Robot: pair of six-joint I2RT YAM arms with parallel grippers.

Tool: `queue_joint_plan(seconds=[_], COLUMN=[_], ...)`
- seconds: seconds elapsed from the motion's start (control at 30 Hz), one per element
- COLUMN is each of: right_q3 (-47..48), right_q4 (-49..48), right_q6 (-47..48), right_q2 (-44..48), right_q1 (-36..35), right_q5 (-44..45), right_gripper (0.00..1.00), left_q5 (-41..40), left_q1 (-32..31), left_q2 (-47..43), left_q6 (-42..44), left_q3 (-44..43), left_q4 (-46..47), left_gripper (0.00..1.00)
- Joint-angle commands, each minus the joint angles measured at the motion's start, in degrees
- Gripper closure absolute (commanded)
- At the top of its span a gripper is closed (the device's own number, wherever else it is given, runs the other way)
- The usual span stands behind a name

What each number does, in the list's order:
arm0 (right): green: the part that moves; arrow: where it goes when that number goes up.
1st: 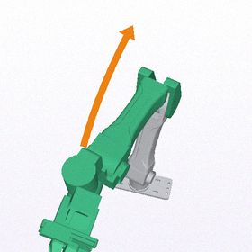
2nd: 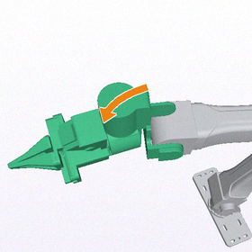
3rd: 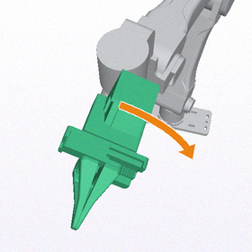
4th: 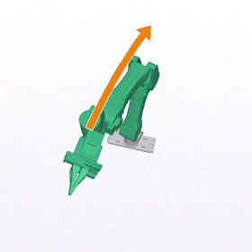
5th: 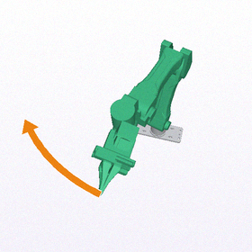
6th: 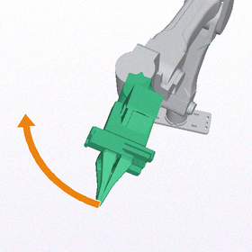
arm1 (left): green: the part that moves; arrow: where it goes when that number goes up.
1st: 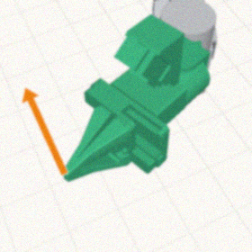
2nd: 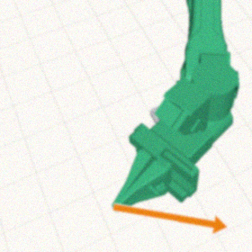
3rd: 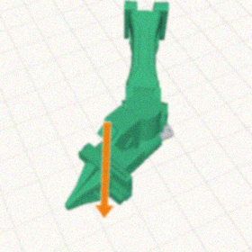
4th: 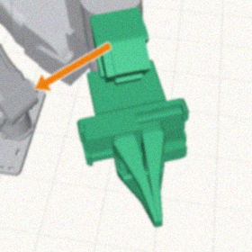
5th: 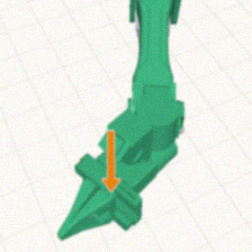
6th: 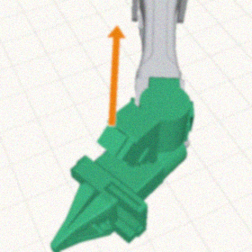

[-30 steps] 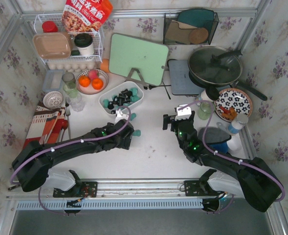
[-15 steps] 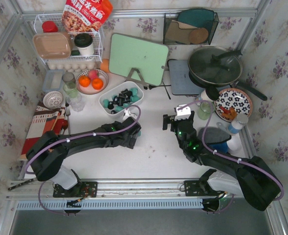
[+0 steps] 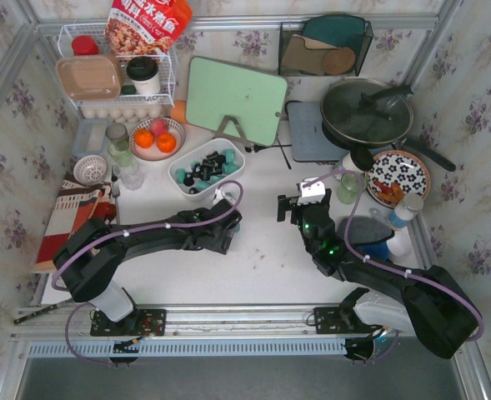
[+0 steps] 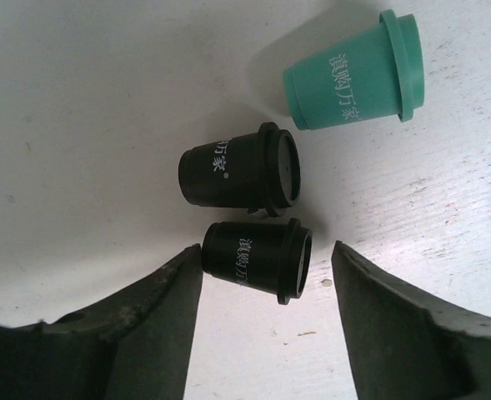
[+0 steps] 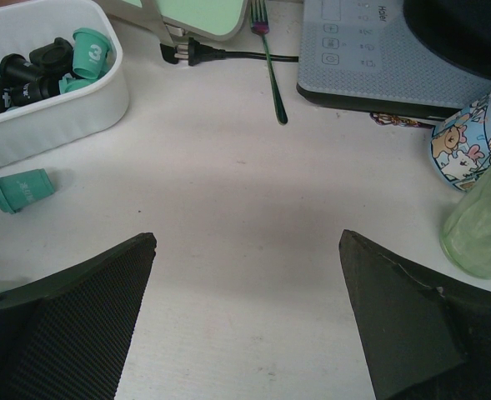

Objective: Mix the coffee capsules in the storage basket

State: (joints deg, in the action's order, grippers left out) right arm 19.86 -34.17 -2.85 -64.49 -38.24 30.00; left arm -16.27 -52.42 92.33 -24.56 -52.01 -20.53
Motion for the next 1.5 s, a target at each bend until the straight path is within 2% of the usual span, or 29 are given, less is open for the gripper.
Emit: queue_joint_plan(seconds=[0.0, 0.07, 0.2, 0.23, 0.5, 0.63, 0.8, 0.97, 1.07, 1.23, 1.37, 1.47], right_q3=[0.36, 0.37, 0.37, 0.43, 0.71, 0.48, 0.7, 0.62, 0.64, 1.06, 1.24, 1.43], right_q4=[-1.35, -1.33, -1.59, -1.64, -1.52, -1.61, -1.28, -0.64, -0.74, -0.43, -0.19, -0.19], right_q6=[-0.07, 0.02, 0.37, 0.45, 0.72, 0.23, -0.36, -0.47, -0.41, -0.52, -0.71, -0.84], right_q2=[-0.15, -0.35, -0.99, -1.13, -1.47, -1.15, -0.98, 0.28, 0.12, -0.78, -1.29, -1.66], right_q1=[-0.06, -0.01, 0.07, 0.1, 0.14, 0.14, 0.21, 0.14, 0.27, 0.29, 0.29, 0.29], right_q5=[0.65, 0.95, 1.26, 1.41, 2.28, 2.14, 2.67, 3.08, 3.37, 3.71, 3.34, 3.14], right_gripper=[0.0, 0.0, 0.0, 0.0, 0.0, 0.0, 0.0, 0.0, 0.0, 0.0, 0.0, 0.0], left_q5=[1.62, 1.8, 1.43, 1.3, -1.8, -1.31, 3.48, 6.23, 6.9, 8.9, 9.77, 11.51], left_q1=[0.12, 0.13, 0.13, 0.13, 0.25, 4.54, 16.32, 25.29, 29.3, 33.37, 35.35, 35.99], left_q2=[0.76, 1.12, 0.27, -0.56, -16.11, -19.08, -12.95, -0.07, 8.12, 18.5, 22.15, 24.35], left_q6=[-0.67, -0.75, -1.51, -1.66, -0.42, 3.12, 5.03, 5.0, 4.17, 1.92, -1.65, -3.92], left_q3=[0.25, 0.11, -0.4, -0.27, -1.56, -4.06, -11.9, -19.34, -26.15, -36.35, -38.54, -39.9], left_q4=[2.41, 2.44, 0.93, 0.79, -3.07, -1.79, -0.06, 3.15, 1.82, -0.35, 0.77, 0.59], left_gripper=[0.36, 0.37, 0.56, 0.57, 0.58, 0.57, 0.56, 0.56, 0.55, 0.55, 0.52, 0.47])
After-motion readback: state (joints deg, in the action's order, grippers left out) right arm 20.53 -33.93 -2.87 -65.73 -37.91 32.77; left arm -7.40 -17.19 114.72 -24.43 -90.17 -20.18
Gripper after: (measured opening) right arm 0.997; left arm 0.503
